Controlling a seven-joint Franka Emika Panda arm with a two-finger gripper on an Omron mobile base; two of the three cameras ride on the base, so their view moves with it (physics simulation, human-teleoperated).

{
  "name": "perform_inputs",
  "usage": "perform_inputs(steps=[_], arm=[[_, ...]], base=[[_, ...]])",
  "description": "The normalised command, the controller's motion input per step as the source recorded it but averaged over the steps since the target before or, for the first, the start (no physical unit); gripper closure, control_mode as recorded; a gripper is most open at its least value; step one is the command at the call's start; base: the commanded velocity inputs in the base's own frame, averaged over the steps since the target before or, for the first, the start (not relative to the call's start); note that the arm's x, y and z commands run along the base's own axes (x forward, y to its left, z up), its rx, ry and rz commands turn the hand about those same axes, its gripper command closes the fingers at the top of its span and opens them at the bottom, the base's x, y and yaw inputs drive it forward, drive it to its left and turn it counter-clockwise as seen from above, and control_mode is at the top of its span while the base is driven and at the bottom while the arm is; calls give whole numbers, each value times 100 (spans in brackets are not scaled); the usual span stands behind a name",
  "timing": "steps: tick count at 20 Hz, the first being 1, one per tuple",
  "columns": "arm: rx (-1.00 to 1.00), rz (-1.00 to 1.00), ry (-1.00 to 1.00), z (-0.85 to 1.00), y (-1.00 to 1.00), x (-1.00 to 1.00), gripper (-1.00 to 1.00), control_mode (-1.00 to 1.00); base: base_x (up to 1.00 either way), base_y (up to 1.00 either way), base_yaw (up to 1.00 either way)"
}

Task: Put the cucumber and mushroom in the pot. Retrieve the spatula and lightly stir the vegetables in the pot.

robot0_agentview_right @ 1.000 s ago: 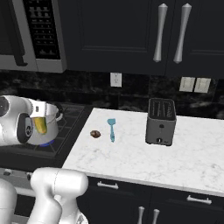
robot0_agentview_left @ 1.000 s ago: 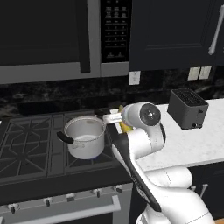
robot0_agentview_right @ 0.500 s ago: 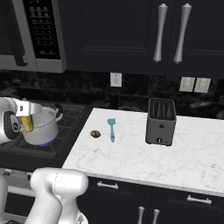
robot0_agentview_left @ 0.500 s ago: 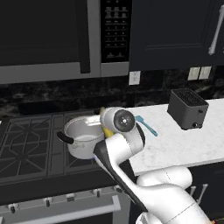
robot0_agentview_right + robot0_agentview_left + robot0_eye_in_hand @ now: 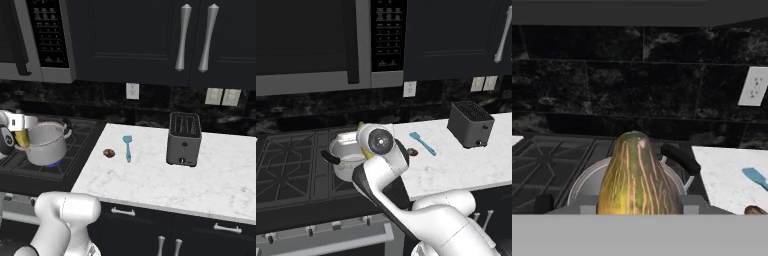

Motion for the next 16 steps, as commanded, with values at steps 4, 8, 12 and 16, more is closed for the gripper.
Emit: perform_inputs(steps=[4,8,12,16], arm=[[-1,0,-2,1,13,25,100,-100],[0,0,-1,0,0,41,100,-100],[0,0,0,-23,0,69,100,-100],[-1,0,0,-51,0,64,100,-100]], base=[[0,0,0],[0,0,0],[0,0,0],[0,0,0]])
